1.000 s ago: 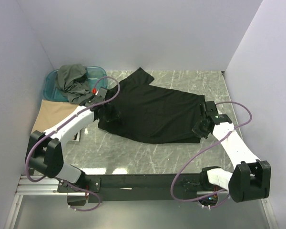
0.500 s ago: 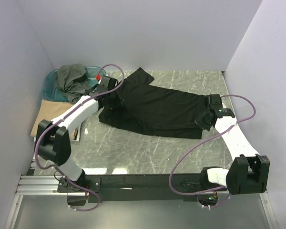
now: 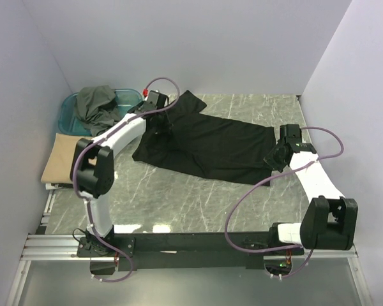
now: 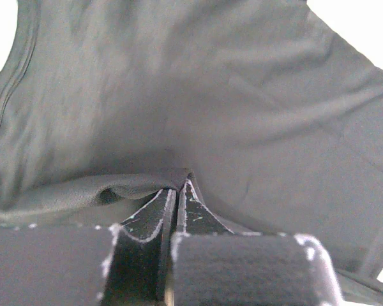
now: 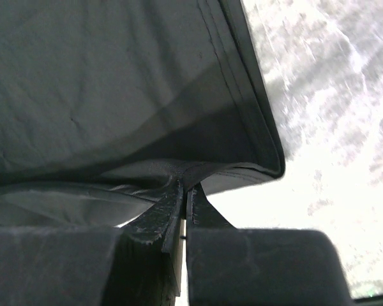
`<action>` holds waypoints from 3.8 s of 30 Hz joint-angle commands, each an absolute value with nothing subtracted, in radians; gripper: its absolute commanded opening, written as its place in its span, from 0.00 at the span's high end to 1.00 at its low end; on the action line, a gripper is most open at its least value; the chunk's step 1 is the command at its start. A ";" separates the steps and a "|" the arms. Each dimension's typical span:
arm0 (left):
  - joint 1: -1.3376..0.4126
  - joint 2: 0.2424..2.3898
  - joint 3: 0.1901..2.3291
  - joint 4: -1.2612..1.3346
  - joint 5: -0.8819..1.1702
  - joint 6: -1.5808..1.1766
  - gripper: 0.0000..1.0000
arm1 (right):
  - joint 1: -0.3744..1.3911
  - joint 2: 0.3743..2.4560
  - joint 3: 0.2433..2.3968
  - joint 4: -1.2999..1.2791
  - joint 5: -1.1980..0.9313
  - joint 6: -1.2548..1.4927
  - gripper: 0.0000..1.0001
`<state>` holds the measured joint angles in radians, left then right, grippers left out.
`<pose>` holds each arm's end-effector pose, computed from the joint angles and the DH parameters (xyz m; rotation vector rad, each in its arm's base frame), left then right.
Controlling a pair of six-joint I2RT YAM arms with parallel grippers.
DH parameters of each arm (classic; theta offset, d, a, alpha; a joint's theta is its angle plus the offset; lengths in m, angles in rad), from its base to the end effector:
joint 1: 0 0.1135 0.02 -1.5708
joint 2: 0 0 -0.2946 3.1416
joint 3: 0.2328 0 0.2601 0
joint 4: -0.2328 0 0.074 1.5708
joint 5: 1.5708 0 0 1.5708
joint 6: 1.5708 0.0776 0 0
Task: Fold and stack the t-shirts
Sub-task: Fold the tshirt
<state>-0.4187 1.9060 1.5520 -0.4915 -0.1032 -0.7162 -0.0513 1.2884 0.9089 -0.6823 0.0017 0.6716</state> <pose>0.4376 -0.1860 0.2471 -0.4103 2.4144 -0.3927 0.2687 -0.0139 0.2260 0.9372 2.4773 0.2081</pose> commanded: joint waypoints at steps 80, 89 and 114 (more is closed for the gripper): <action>-0.520 1.158 0.758 -0.508 -0.218 -1.034 0.01 | 0.138 1.137 0.650 -0.563 0.021 0.531 0.15; -0.586 1.235 0.747 -0.354 -0.042 -1.014 0.01 | 0.138 1.112 0.673 -0.543 0.005 0.517 0.14; -0.624 1.616 1.000 -0.199 0.003 -0.939 0.01 | 0.124 1.092 0.678 -0.531 0.015 0.511 0.14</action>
<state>-0.6254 1.5558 0.9146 -0.2363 0.0036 -0.9810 0.1345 1.1252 0.6353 -0.5503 0.0071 0.5255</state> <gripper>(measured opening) 0.995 0.856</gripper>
